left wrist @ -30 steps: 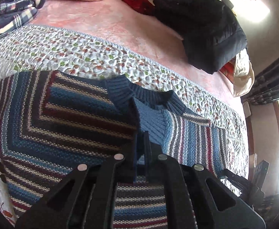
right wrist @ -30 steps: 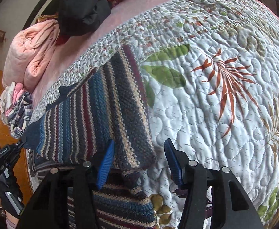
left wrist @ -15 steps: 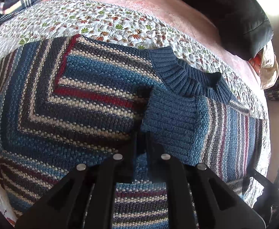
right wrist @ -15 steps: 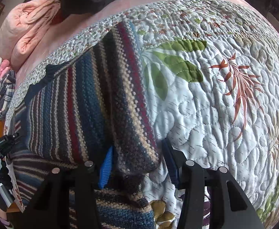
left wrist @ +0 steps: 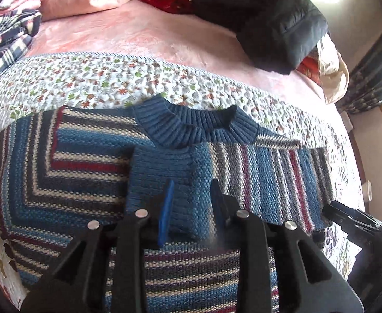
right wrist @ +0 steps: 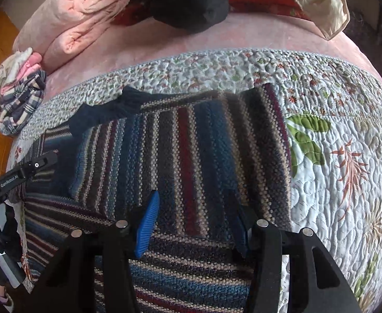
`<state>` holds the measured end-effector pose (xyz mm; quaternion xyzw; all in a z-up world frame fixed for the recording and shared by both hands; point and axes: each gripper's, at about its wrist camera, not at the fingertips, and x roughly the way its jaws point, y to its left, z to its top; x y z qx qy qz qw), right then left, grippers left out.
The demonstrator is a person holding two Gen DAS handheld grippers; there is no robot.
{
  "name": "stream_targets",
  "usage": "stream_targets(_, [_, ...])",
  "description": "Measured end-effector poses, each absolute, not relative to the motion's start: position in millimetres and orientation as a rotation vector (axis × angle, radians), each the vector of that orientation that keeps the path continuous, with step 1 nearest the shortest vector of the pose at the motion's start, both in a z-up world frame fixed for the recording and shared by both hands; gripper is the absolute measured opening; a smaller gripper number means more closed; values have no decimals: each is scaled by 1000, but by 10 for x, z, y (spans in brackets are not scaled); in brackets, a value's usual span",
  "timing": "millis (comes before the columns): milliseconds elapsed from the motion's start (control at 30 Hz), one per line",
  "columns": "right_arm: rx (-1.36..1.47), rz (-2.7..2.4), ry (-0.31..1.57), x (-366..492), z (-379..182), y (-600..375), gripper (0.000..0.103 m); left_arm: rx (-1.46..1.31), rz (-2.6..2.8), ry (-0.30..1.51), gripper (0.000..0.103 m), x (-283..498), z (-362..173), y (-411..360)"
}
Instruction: Fold small clothes
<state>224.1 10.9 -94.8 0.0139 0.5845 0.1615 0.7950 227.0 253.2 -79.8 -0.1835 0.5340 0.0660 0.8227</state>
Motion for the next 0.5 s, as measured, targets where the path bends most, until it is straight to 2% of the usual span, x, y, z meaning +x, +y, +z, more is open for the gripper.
stream_targets(167, [-7,322,1307,2197,-1290,163,53,-450,152,1208,28,2243,-1218,2640])
stream_targets(500, [-13,296,1297,2213,-1377,255,59,-483,112,1193,28,2222,-1303,2701])
